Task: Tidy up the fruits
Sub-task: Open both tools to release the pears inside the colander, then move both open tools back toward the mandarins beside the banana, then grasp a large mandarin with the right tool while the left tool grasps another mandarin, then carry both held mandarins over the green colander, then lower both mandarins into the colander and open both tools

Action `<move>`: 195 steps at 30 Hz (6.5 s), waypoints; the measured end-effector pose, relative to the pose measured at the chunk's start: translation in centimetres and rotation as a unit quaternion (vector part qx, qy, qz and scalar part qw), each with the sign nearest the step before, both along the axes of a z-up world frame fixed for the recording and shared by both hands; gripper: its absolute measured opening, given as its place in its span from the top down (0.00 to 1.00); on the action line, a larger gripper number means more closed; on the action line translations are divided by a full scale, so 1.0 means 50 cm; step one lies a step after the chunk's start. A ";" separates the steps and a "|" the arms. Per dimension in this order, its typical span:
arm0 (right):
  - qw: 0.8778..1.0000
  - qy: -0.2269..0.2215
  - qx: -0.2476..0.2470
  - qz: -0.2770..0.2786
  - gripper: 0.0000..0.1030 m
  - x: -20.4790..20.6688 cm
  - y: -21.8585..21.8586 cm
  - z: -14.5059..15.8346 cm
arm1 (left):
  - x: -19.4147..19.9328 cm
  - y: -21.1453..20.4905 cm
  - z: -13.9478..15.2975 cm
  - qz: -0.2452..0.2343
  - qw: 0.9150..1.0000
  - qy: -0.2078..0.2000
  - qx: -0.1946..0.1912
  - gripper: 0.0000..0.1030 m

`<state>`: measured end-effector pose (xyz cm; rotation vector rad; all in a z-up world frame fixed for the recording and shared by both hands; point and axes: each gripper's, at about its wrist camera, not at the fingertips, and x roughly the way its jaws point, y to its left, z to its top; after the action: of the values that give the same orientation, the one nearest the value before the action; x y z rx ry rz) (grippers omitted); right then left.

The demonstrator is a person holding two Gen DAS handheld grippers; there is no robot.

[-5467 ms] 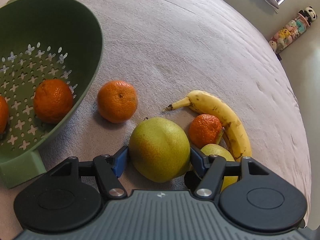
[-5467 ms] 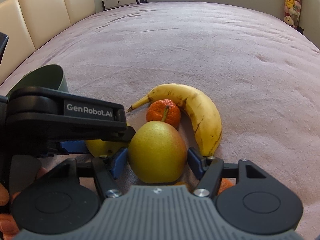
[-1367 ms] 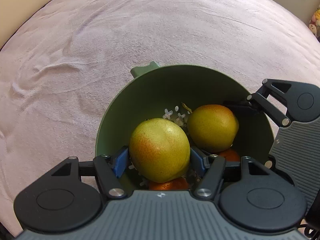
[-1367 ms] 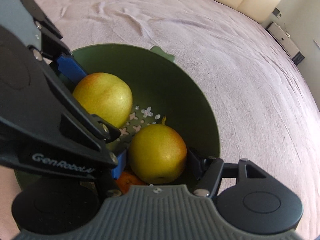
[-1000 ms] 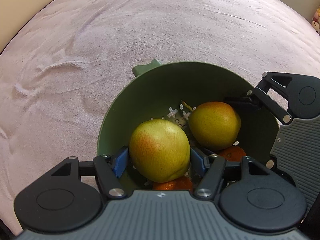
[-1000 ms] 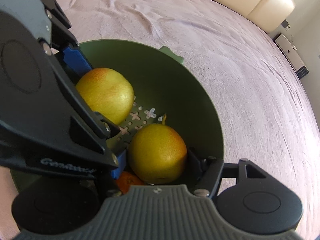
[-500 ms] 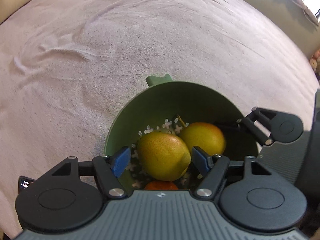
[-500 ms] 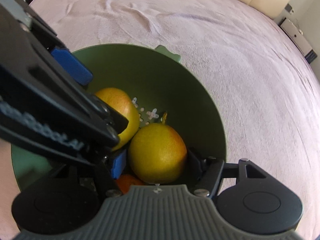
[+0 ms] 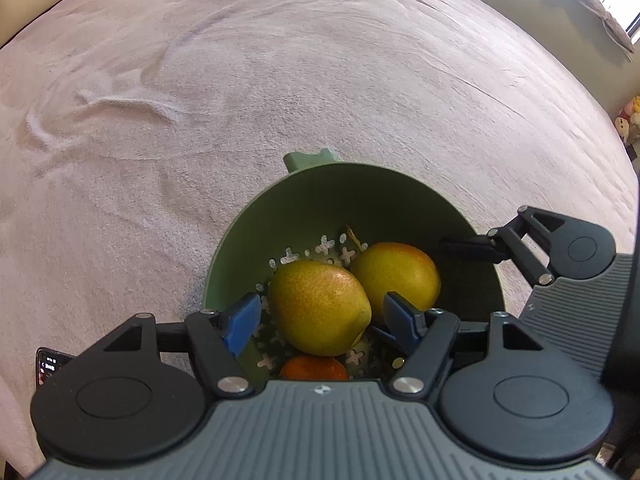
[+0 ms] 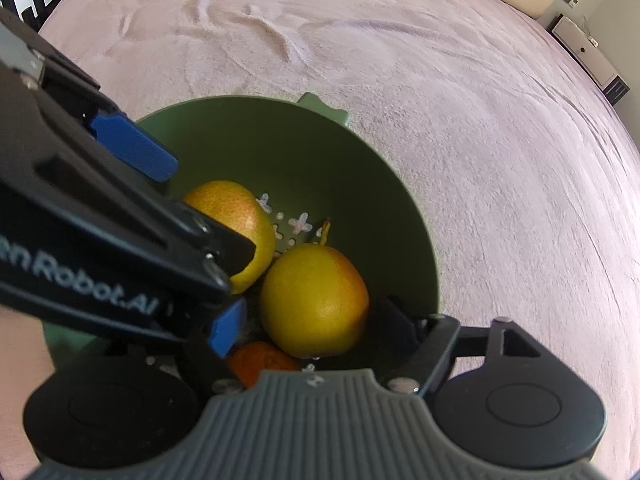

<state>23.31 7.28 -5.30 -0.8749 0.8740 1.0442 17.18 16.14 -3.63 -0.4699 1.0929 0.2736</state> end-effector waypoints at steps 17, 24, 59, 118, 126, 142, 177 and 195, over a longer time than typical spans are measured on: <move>0.993 -0.038 0.046 -0.098 0.19 -0.064 -0.066 0.072 | -0.054 -0.089 0.080 -0.064 0.995 -0.067 0.022 0.20; 0.968 -0.059 0.106 -0.219 0.18 -0.122 -0.181 0.103 | -0.085 -0.183 0.122 -0.117 0.983 -0.131 0.050 0.20; 0.830 -0.057 0.119 -0.541 0.50 -0.234 -0.546 -0.043 | -0.131 -0.405 -0.036 -0.240 0.956 -0.150 0.075 0.36; 0.778 -0.021 0.161 -0.607 0.57 -0.116 -0.619 -0.078 | 0.054 -0.552 -0.137 -0.378 0.902 -0.148 0.148 0.49; 0.781 -0.030 0.163 -0.602 0.57 -0.124 -0.613 -0.067 | 0.035 -0.550 -0.115 -0.366 0.905 -0.151 0.152 0.51; 0.789 -0.047 0.156 -0.592 0.57 -0.163 -0.587 -0.019 | -0.047 -0.512 -0.017 -0.340 0.912 -0.150 0.173 0.51; 0.911 -0.068 0.190 -0.359 0.58 -0.258 -0.326 0.166 | -0.138 -0.273 0.176 -0.272 0.942 -0.115 0.158 0.51; 0.968 0.000 0.152 -0.198 0.58 -0.161 -0.146 0.161 | -0.109 -0.044 0.153 -0.140 0.985 -0.074 0.074 0.51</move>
<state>15.28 -0.04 2.73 -0.4196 0.8194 0.7980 11.74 13.92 4.03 -0.1968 0.9708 0.0702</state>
